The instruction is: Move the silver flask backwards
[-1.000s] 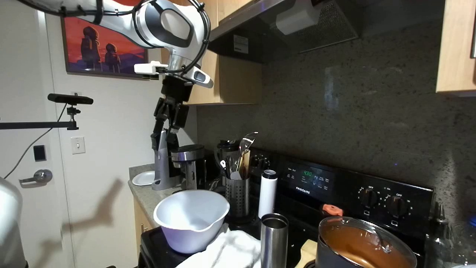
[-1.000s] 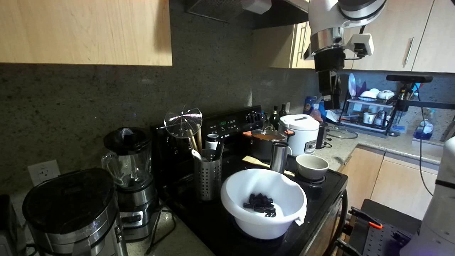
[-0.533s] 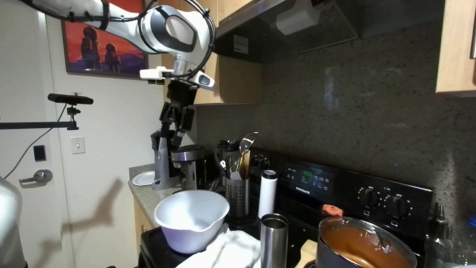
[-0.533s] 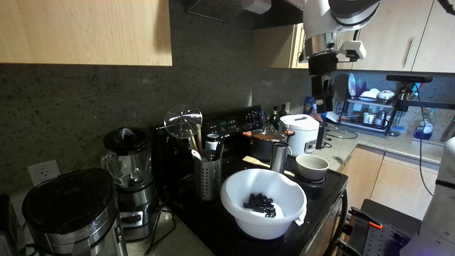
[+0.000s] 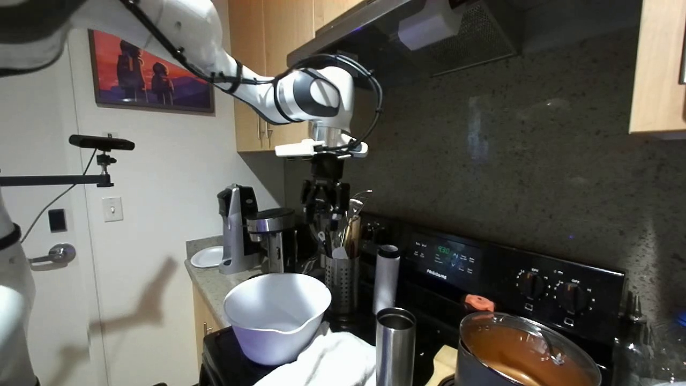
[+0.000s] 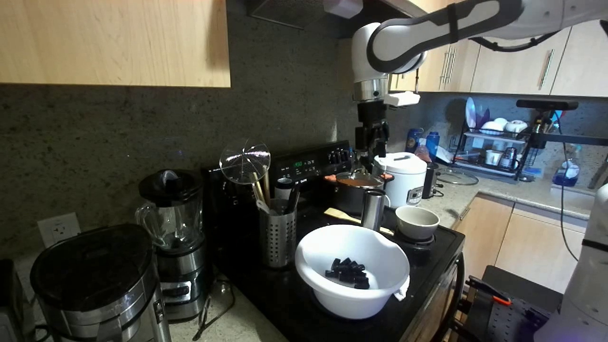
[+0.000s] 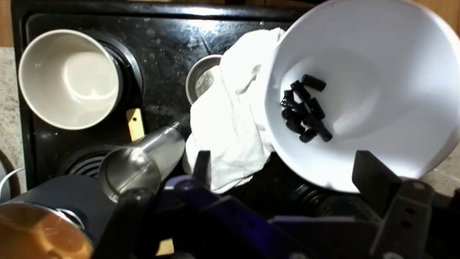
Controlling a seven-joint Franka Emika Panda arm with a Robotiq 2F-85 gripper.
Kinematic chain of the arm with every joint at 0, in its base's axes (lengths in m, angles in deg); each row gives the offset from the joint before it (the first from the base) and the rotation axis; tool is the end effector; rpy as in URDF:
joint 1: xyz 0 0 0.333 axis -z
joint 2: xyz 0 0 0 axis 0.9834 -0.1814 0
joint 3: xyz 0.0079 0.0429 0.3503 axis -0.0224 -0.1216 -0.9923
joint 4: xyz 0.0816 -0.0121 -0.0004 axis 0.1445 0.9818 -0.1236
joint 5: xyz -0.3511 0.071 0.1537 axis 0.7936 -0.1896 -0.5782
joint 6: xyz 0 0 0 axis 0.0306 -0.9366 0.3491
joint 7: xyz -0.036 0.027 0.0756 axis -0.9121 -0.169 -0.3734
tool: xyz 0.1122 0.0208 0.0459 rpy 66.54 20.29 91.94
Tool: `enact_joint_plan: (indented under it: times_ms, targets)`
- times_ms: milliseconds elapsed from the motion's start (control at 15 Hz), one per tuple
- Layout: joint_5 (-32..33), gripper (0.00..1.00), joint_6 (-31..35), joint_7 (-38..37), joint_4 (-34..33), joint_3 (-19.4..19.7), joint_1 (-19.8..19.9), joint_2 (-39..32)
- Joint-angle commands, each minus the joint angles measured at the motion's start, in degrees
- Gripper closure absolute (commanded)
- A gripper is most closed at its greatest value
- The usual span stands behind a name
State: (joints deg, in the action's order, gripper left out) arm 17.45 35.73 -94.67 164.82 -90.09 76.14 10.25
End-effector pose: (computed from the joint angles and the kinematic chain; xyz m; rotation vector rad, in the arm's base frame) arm 0.5150 0.0489 0.5211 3.0990 0.0243 -0.2608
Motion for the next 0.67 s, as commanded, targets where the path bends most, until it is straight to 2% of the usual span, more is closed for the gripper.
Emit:
enact_joint_plan:
  times_ms: [0,267,600]
  targets:
    - [3.69,0.00,-1.69,-2.21,-13.86,0.52,1.05,-12.64]
    - [7.94,0.00,-3.64,-2.86,-23.98,2.69,1.46,-22.01]
    - [8.56,0.00,-8.98,-2.22,-28.38,4.89,2.54,-27.78]
